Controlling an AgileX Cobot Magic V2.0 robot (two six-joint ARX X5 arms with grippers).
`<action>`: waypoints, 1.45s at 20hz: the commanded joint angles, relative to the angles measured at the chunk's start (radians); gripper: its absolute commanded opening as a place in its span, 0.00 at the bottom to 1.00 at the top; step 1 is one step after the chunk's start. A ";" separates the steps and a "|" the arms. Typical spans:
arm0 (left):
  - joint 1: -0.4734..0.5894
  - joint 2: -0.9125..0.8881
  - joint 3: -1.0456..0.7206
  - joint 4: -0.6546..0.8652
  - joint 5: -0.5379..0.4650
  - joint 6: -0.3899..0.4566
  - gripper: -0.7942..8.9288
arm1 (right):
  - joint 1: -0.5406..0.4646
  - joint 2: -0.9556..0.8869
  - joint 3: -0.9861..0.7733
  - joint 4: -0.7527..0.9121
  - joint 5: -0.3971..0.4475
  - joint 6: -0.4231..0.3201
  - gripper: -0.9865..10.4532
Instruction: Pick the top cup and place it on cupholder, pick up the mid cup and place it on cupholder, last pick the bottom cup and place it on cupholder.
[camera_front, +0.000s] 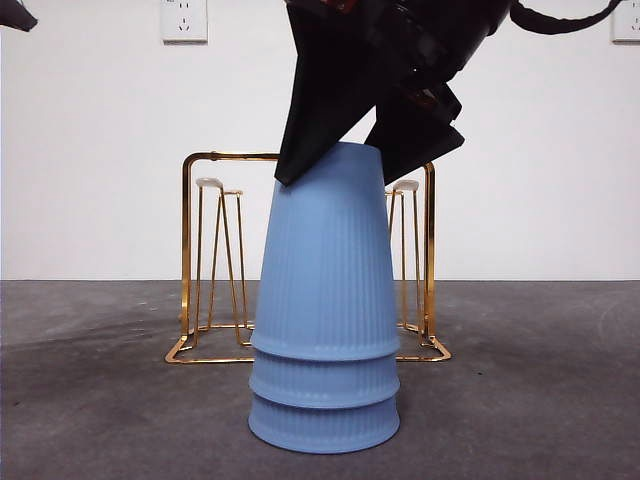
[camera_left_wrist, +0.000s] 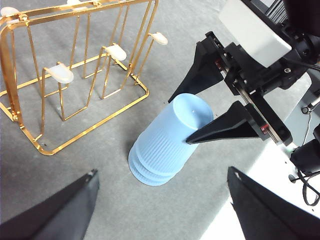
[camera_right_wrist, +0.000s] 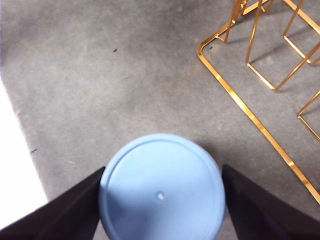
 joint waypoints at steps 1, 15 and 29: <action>-0.004 0.005 0.017 0.012 0.003 0.006 0.50 | 0.019 0.006 0.017 0.001 -0.003 -0.007 0.35; -0.004 0.005 0.017 0.012 0.003 0.006 0.50 | 0.034 -0.068 0.260 -0.220 0.012 -0.008 0.35; -0.004 0.005 0.017 0.011 0.003 0.006 0.50 | -0.221 -0.064 0.408 -0.254 0.099 -0.015 0.35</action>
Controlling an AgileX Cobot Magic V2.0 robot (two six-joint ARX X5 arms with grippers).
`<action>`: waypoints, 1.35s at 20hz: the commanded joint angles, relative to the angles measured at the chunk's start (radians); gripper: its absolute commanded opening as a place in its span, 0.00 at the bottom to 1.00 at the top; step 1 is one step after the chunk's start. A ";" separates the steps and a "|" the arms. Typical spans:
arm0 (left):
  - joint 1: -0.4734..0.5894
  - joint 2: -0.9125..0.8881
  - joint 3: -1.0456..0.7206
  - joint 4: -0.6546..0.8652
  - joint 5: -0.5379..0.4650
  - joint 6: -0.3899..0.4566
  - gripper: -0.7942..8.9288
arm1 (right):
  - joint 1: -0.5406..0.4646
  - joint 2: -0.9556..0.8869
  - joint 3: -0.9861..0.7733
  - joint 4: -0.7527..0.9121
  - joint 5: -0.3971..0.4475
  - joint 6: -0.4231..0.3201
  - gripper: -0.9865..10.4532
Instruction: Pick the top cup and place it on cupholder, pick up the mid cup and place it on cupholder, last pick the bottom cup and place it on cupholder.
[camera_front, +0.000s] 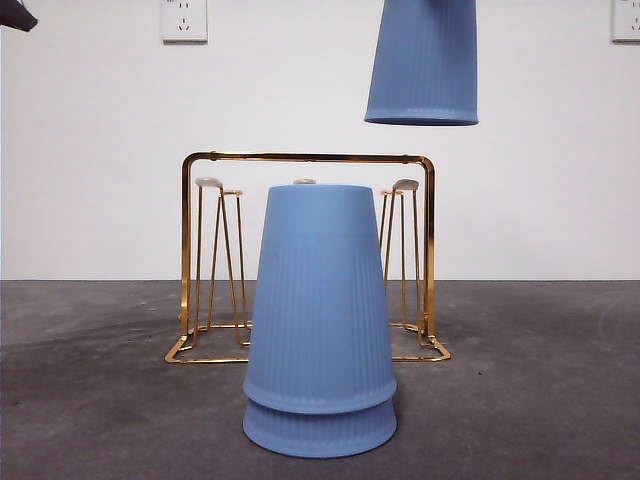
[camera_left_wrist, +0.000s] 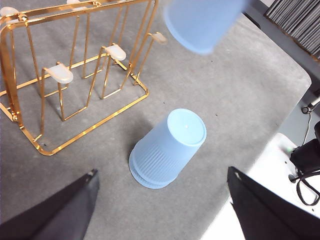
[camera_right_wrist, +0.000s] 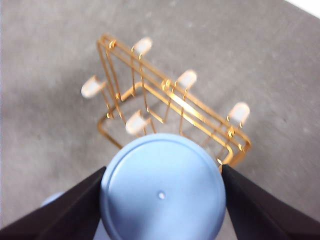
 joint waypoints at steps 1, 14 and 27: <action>-0.004 0.005 0.017 0.011 0.003 0.006 0.50 | -0.027 0.046 0.018 0.027 -0.042 -0.011 0.35; -0.004 0.005 0.017 0.012 0.003 0.006 0.50 | -0.088 0.209 -0.181 0.287 -0.088 0.047 0.35; -0.004 0.006 0.017 0.013 0.003 0.006 0.50 | -0.088 0.283 -0.208 0.315 -0.077 0.049 0.49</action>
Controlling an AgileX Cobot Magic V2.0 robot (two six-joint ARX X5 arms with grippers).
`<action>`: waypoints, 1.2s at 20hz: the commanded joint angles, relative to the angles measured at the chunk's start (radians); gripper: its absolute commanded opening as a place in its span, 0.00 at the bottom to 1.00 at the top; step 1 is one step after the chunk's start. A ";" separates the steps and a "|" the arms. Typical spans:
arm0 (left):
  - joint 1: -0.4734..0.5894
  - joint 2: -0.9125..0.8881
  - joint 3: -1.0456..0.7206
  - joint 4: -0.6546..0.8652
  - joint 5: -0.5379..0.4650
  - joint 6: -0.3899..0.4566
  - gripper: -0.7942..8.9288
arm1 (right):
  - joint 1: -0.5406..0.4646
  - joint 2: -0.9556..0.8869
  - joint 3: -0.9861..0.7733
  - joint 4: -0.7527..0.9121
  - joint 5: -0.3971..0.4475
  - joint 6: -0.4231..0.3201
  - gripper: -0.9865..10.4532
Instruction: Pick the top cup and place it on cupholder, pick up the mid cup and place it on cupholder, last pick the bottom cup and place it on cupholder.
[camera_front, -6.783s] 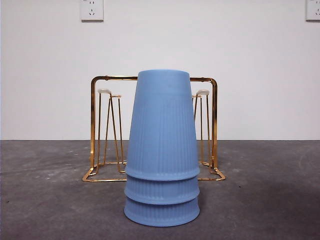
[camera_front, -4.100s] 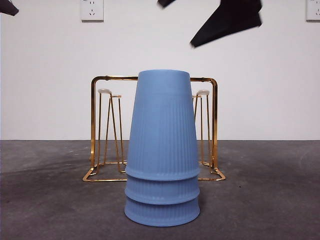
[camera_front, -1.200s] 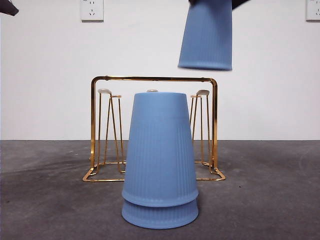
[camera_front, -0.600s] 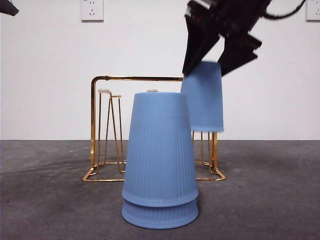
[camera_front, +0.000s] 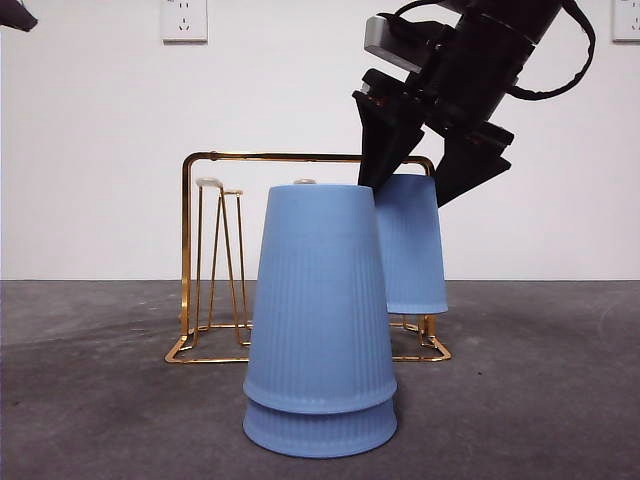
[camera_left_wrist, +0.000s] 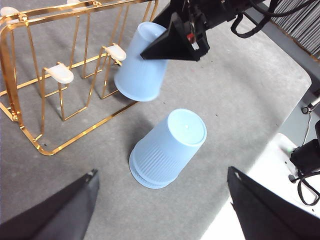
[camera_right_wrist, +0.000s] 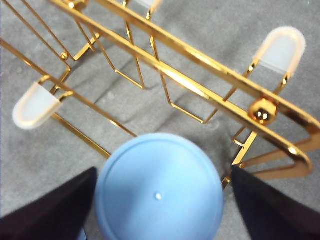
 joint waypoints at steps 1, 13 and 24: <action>-0.004 0.006 0.017 0.013 0.003 0.006 0.51 | 0.007 -0.002 0.013 0.001 0.000 0.010 0.49; -0.085 0.046 0.017 0.121 -0.021 -0.058 0.60 | 0.043 -0.409 0.012 -0.207 -0.052 0.009 0.49; -0.457 0.339 0.018 0.381 -0.395 -0.061 0.60 | 0.137 -0.728 -0.294 -0.266 -0.052 0.126 0.49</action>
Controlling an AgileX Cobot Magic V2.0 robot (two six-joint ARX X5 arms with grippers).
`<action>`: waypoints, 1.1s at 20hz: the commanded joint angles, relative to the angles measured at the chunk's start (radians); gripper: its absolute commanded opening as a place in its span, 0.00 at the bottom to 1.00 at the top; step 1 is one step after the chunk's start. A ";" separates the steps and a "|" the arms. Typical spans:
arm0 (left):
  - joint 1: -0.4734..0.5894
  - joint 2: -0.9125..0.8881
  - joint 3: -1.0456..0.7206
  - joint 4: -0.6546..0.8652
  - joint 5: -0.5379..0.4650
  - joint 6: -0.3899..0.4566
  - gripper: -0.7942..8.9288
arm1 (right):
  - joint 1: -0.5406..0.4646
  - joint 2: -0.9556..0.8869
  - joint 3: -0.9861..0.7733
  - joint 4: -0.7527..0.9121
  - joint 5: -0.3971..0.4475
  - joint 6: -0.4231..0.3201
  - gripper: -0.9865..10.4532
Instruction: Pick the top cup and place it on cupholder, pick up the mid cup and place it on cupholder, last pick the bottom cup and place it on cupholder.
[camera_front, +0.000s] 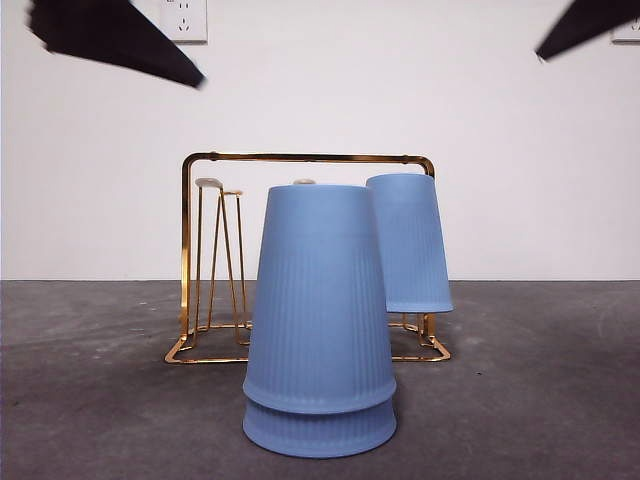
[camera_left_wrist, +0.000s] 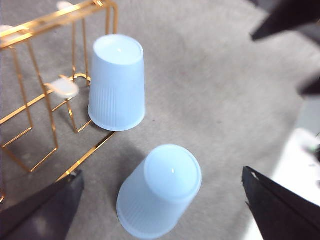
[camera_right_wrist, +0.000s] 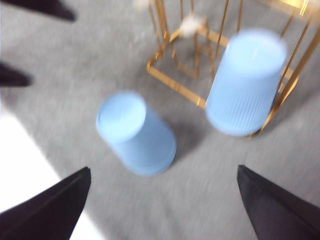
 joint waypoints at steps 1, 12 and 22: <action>-0.055 0.066 0.019 0.045 -0.072 0.013 0.60 | 0.017 -0.037 -0.049 0.011 0.003 0.054 0.49; -0.151 0.323 0.021 0.162 -0.185 0.059 0.60 | 0.017 -0.108 -0.105 0.014 0.005 0.080 0.49; -0.158 0.359 0.021 0.172 -0.185 0.058 0.45 | 0.017 -0.108 -0.105 0.014 0.005 0.076 0.49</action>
